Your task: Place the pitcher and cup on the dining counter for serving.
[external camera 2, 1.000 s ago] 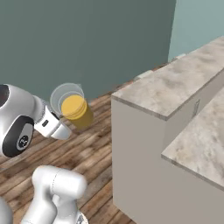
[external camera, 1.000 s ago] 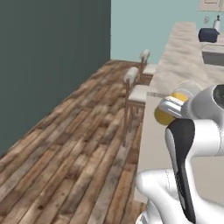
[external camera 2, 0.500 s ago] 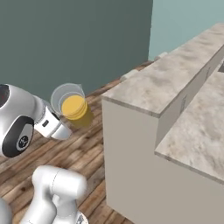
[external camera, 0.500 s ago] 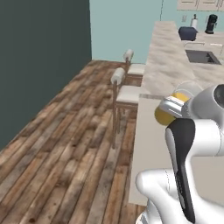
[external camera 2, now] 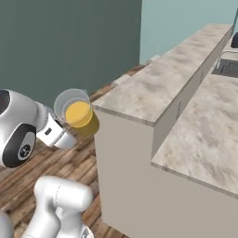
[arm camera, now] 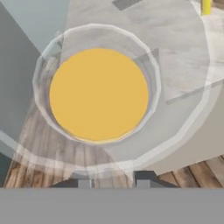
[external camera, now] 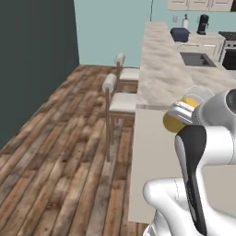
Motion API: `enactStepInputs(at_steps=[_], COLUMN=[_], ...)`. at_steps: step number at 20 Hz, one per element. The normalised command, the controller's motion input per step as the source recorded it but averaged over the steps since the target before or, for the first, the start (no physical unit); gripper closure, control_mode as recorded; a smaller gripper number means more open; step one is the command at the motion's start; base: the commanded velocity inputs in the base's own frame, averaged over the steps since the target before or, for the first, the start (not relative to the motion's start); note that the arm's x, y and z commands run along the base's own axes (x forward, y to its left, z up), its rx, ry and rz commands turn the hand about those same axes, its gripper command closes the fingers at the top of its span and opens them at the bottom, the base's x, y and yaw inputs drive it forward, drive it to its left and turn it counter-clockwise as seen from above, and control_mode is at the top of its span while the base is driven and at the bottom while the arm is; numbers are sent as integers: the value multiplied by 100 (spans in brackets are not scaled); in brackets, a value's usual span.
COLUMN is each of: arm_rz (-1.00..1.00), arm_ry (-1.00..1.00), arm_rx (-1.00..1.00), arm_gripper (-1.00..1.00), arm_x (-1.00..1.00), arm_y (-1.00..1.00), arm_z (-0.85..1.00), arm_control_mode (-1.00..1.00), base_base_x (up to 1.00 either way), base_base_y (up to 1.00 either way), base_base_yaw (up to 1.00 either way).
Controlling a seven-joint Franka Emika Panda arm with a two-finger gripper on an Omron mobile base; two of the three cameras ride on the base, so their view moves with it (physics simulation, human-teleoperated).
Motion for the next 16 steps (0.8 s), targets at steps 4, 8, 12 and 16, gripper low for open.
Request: enactStepInputs(at_steps=[4, 8, 12, 16], arm_rz=[0, 0, -19, -10], arm_ry=[0, 0, -11, -2], arm_rx=[0, 0, 0, 0], arm_gripper=[100, 100, 100, 100], arm_x=[0, 0, 31, 59], arm_y=[0, 0, 0, 0], arm_z=[0, 0, 99, 100], arm_control_mode=[100, 100, -100, -100], base_base_x=[43, 46, 0, 0], base_base_y=[0, 0, 0, 0], base_base_yaw=[-27, -23, 0, 0])
